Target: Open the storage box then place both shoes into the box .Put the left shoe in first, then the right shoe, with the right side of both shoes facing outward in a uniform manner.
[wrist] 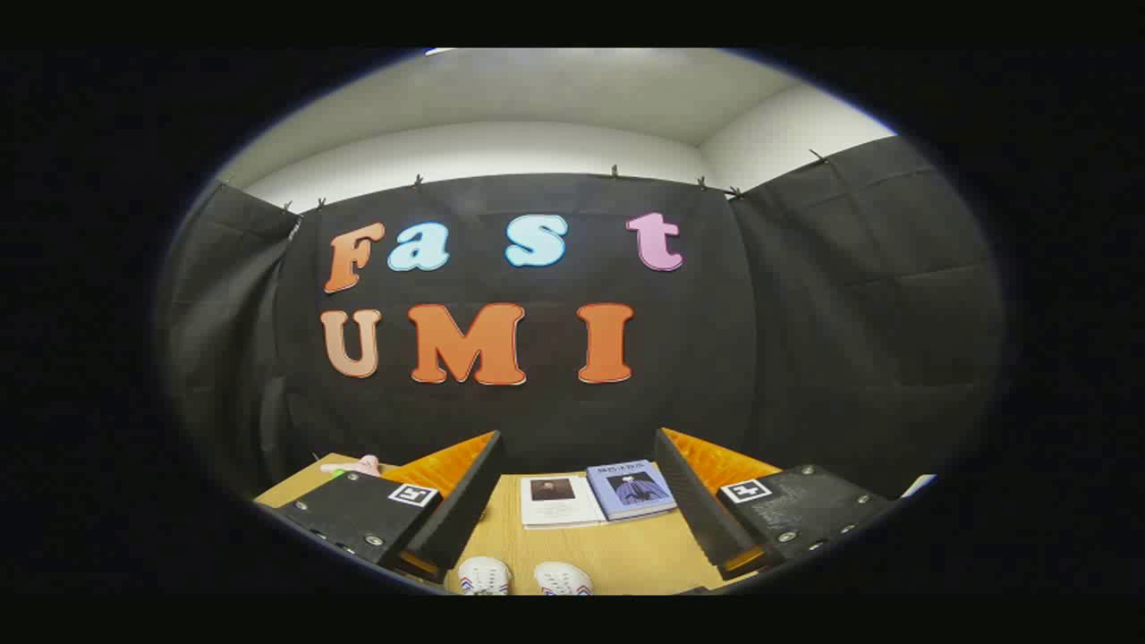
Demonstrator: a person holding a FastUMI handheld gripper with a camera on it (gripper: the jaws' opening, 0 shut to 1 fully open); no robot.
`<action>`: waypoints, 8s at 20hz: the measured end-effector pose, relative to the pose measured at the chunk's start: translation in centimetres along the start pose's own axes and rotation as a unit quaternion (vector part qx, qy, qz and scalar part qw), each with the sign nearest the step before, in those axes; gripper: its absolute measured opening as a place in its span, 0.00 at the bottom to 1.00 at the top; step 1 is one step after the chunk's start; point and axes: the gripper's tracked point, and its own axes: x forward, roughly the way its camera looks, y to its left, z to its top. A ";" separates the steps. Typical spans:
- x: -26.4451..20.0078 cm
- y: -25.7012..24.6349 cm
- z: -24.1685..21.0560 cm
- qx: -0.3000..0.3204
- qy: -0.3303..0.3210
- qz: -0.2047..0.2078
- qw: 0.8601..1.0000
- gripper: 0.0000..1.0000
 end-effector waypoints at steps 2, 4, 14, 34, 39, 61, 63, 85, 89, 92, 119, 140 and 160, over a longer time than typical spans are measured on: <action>0.1 -0.1 -0.1 -0.003 0.003 -0.002 1.000 0.99; 0.0 -0.1 -0.1 -0.006 0.005 -0.001 1.000 0.99; -0.3 -0.7 0.2 -0.013 0.005 -0.002 1.000 0.99; 0.2 5.6 -14.8 0.054 0.176 0.134 0.974 0.99; -1.1 10.3 -20.7 0.148 0.261 0.213 0.930 0.98; -10.5 24.0 -32.4 0.424 0.502 0.416 0.628 0.98; -10.8 24.3 -32.7 0.433 0.508 0.417 0.617 0.98; -10.8 22.5 -29.2 0.532 0.452 0.407 0.588 0.57; -11.5 23.9 -31.6 0.498 0.489 0.381 0.606 0.17; -11.3 24.8 -32.0 0.495 0.491 0.366 0.616 0.01; -13.3 46.4 -12.3 0.308 0.357 0.489 0.734 0.01; -6.9 39.7 -17.5 0.199 0.285 0.296 0.890 0.98; -5.3 11.8 -33.2 0.071 0.318 0.027 0.945 0.99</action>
